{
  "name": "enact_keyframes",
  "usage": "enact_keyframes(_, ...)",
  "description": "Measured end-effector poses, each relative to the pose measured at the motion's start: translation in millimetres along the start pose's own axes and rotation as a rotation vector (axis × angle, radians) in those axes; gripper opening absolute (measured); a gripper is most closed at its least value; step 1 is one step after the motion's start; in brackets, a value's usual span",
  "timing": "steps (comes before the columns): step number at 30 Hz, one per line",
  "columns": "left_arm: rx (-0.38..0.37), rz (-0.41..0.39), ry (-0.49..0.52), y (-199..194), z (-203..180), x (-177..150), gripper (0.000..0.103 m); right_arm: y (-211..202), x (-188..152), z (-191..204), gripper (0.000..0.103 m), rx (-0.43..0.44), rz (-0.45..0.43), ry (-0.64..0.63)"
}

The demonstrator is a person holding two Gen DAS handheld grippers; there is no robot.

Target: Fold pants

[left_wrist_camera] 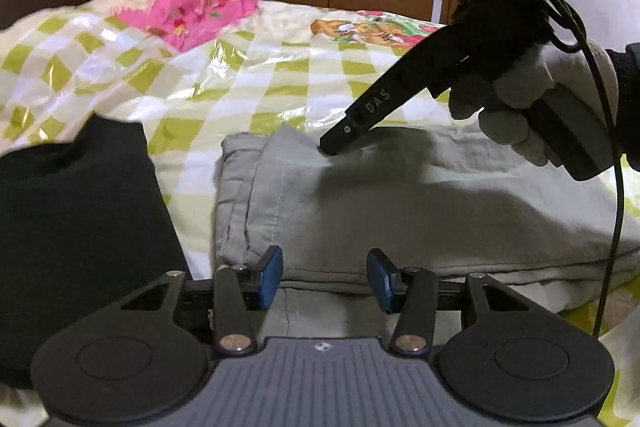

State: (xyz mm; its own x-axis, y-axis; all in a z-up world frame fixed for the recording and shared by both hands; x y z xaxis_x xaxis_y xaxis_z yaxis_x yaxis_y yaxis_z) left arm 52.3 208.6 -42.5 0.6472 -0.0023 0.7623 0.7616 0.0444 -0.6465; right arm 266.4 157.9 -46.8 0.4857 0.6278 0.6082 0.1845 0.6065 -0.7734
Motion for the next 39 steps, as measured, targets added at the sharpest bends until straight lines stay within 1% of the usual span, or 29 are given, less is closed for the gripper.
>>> enact_keyframes(2, 0.007, -0.014, 0.018, -7, -2, 3, 0.060, -12, 0, -2, 0.014, -0.001, -0.038, 0.023)
enact_keyframes(4, 0.006, -0.031, 0.023, -13, -3, 6, 0.060, -36, -3, -5, 0.026, -0.012, -0.094, 0.050)
enact_keyframes(6, -0.002, -0.050, 0.026, -19, -5, 10, 0.060, -64, -13, -12, 0.029, -0.039, -0.134, 0.078)
enact_keyframes(8, -0.015, -0.077, 0.037, -22, -11, 16, 0.060, -89, -30, -22, 0.029, -0.083, -0.144, 0.129)
enact_keyframes(11, -0.055, -0.093, 0.064, -17, -26, 24, 0.061, -129, -75, -43, 0.029, -0.155, -0.128, 0.255)
enact_keyframes(13, -0.087, -0.095, 0.091, -9, -42, 29, 0.061, -156, -114, -56, 0.032, -0.215, -0.111, 0.353)
enact_keyframes(15, -0.114, -0.088, 0.122, 0, -58, 33, 0.061, -179, -151, -68, 0.036, -0.271, -0.100, 0.448)
enact_keyframes(17, -0.123, -0.068, 0.166, 13, -73, 31, 0.061, -195, -185, -78, 0.038, -0.300, -0.095, 0.556)
enact_keyframes(18, -0.129, -0.027, 0.197, 22, -81, 27, 0.061, -201, -203, -84, 0.038, -0.291, -0.094, 0.626)
enact_keyframes(19, -0.126, 0.031, 0.227, 32, -88, 21, 0.061, -204, -216, -88, 0.038, -0.281, -0.092, 0.679)
enact_keyframes(20, -0.113, 0.046, 0.246, 37, -93, 18, 0.061, -204, -228, -92, 0.039, -0.267, -0.095, 0.730)
enact_keyframes(21, -0.100, 0.043, 0.265, 37, -96, 17, 0.061, -204, -238, -97, 0.039, -0.246, -0.103, 0.778)
enact_keyframes(23, -0.099, 0.039, 0.277, 32, -99, 19, 0.061, -201, -250, -104, 0.040, -0.200, -0.137, 0.845)
enact_keyframes(26, -0.094, 0.059, 0.273, 30, -100, 21, 0.061, -198, -254, -112, 0.042, -0.097, -0.203, 0.918)
enact_keyframes(28, -0.082, 0.062, 0.292, 29, -103, 21, 0.061, -198, -251, -112, 0.042, -0.031, -0.235, 0.930)
enact_keyframes(30, -0.079, 0.063, 0.300, 28, -105, 19, 0.061, -194, -250, -112, 0.044, 0.040, -0.236, 0.940)
enact_keyframes(32, -0.077, 0.063, 0.300, 28, -105, 19, 0.061, -187, -252, -114, 0.045, 0.051, -0.218, 0.951)
enact_keyframes(34, -0.077, 0.062, 0.300, 29, -105, 20, 0.061, -183, -250, -115, 0.046, 0.067, -0.224, 0.958)
enact_keyframes(36, -0.081, 0.059, 0.305, 28, -106, 21, 0.061, -183, -249, -112, 0.046, 0.124, -0.244, 0.978)
enact_keyframes(38, -0.087, 0.054, 0.312, 27, -107, 22, 0.061, -181, -247, -109, 0.041, 0.167, -0.258, 0.976)
enact_keyframes(39, -0.090, 0.051, 0.317, 27, -108, 23, 0.061, -180, -246, -108, 0.033, 0.184, -0.262, 0.975)
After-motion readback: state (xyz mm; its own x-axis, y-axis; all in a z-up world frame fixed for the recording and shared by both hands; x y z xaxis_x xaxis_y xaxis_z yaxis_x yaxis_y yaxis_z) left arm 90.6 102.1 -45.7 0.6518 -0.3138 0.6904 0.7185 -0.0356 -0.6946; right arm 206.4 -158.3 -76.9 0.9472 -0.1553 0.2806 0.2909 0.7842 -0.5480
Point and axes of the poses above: each gripper's, at about its wrist camera, not at the fingertips, and y roughly the way its jaws point, z to its left, x to its top, the point moved 5 cm from there along y, roughly the way its jaws point, and after that the axes turned 5 degrees about x, right-handed, at the moved point
